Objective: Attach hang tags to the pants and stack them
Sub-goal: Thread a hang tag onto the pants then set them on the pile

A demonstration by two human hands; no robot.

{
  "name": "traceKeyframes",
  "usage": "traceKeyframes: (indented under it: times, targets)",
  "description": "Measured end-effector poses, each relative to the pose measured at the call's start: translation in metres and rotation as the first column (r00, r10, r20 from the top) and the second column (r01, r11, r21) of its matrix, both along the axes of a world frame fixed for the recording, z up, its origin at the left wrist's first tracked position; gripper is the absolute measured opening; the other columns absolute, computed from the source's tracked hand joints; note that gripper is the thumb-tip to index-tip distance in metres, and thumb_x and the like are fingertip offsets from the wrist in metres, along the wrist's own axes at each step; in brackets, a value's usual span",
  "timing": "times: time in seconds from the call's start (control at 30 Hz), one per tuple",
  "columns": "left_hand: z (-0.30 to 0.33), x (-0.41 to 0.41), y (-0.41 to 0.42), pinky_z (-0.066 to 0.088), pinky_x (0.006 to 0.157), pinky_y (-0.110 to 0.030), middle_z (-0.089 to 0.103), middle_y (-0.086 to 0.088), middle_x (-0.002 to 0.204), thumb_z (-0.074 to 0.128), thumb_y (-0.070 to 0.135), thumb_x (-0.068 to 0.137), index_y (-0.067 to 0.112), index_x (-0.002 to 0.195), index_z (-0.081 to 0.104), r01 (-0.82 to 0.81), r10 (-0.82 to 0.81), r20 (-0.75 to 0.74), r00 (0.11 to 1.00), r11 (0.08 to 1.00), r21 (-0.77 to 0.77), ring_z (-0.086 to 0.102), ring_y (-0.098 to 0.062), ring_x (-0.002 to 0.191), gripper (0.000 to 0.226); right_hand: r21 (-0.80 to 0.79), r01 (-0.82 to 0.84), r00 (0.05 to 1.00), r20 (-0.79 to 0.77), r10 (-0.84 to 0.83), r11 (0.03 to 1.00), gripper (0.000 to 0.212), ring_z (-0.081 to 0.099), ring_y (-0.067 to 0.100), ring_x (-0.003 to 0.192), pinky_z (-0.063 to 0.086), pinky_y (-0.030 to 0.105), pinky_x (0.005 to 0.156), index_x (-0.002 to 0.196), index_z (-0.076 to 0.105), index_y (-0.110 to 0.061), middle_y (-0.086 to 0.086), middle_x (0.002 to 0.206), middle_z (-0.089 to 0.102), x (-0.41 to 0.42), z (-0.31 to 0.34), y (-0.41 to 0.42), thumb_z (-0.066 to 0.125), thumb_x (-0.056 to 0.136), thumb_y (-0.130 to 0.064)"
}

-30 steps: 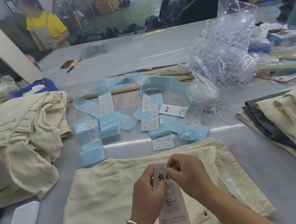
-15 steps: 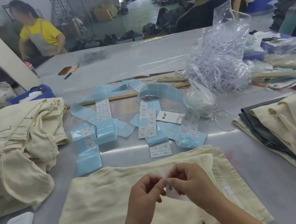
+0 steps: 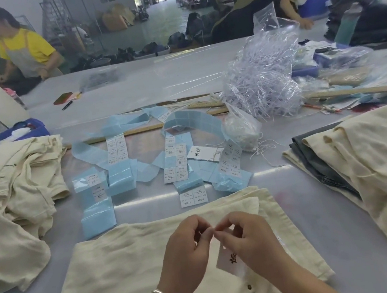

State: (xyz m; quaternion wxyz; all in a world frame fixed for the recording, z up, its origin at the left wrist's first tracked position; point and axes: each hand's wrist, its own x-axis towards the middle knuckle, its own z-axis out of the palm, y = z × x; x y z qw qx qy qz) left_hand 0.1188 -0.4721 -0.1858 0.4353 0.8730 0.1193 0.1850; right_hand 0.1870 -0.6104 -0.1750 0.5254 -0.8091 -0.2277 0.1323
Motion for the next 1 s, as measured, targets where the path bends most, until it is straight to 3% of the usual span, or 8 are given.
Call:
traceKeyframes:
  times: [0.1,0.23,0.33,0.4,0.5,0.6,0.8,1.0]
  targets:
    - [0.004,0.004,-0.010,0.047,0.059,-0.024,0.064,0.006,0.069,0.060,0.007,0.091,0.024,0.078,0.054,0.102,-0.103,-0.019,0.995,0.994,-0.049,0.061,-0.010,0.059,0.022,0.030,0.006,0.999,-0.036,-0.005,1.000,0.009,0.049,0.005,0.050,0.046,0.028,0.054,0.072,0.072,-0.021,-0.008,0.068,0.067,0.005,0.005,-0.013,0.079,0.078,-0.020]
    - [0.007,0.015,-0.025,0.051,0.060,-0.038,0.065,0.003,0.068,0.055,0.024,0.089,0.026,0.080,0.054,0.175,-0.176,-0.001,0.984,0.976,-0.126,0.058,-0.014,0.056,0.009,0.135,0.030,0.994,-0.108,-0.015,0.990,0.017,0.050,0.008,0.046,0.044,0.026,0.046,0.066,0.071,-0.020,0.003,0.071,0.070,0.011,0.015,-0.034,0.076,0.077,-0.008]
    - [-0.002,0.024,-0.034,0.047,0.054,-0.027,0.064,0.003,0.064,0.055,0.024,0.093,0.027,0.080,0.054,0.184,-0.187,-0.004,0.982,0.972,-0.146,0.053,-0.009,0.052,0.014,0.280,0.184,0.939,-0.334,-0.084,0.942,0.013,0.047,0.014,0.042,0.038,0.021,0.043,0.067,0.072,-0.012,0.029,0.076,0.065,0.015,0.017,-0.051,0.075,0.076,-0.003]
    - [-0.013,0.028,-0.039,0.047,0.057,-0.027,0.062,0.004,0.063,0.059,0.019,0.093,0.025,0.079,0.056,0.179,-0.190,-0.084,0.978,0.976,-0.123,0.052,-0.007,0.054,0.015,0.330,0.310,0.882,-0.450,-0.140,0.892,0.010,0.042,0.013,0.040,0.030,0.020,0.041,0.067,0.073,-0.010,0.042,0.088,0.059,0.017,0.017,-0.064,0.075,0.073,-0.002]
    - [-0.033,0.030,-0.050,0.050,0.070,-0.028,0.061,0.011,0.073,0.065,0.021,0.086,0.026,0.083,0.061,0.293,-0.290,-0.314,0.904,0.955,-0.038,0.053,-0.004,0.064,0.007,0.379,0.492,0.816,-0.515,-0.263,0.784,0.008,0.041,0.011,0.039,0.029,0.019,0.040,0.068,0.074,-0.009,0.037,0.094,0.064,0.021,0.019,-0.085,0.075,0.073,-0.002]
    - [-0.046,0.028,-0.069,0.050,0.077,-0.025,0.062,0.011,0.090,0.070,0.023,0.077,0.025,0.090,0.063,0.424,-0.412,-0.371,0.832,0.904,-0.053,0.059,-0.004,0.078,0.015,0.447,0.600,0.797,-0.409,-0.445,0.663,0.013,0.044,0.010,0.040,0.032,0.016,0.039,0.069,0.076,-0.013,0.030,0.086,0.067,0.024,0.026,-0.109,0.072,0.078,-0.005]
    - [-0.062,0.033,-0.091,0.046,0.080,-0.023,0.052,0.017,0.097,0.071,0.039,0.076,0.036,0.099,0.055,0.419,-0.340,-0.361,0.868,0.893,0.165,0.052,0.000,0.087,0.028,0.637,0.517,0.801,-0.126,-0.585,0.571,0.023,0.061,0.020,0.049,0.042,0.021,0.042,0.073,0.072,-0.019,0.011,0.073,0.072,0.011,0.052,-0.129,0.065,0.087,-0.002]
    - [-0.064,0.036,-0.090,0.044,0.080,-0.017,0.045,0.025,0.110,0.062,0.070,0.072,0.050,0.111,0.037,0.327,-0.319,-0.212,0.924,0.945,0.005,0.050,0.003,0.100,0.051,0.692,0.542,0.659,0.001,-0.752,0.476,0.011,0.062,0.019,0.053,0.051,0.026,0.053,0.079,0.068,-0.017,0.004,0.066,0.067,0.013,0.075,-0.142,0.068,0.087,-0.008]
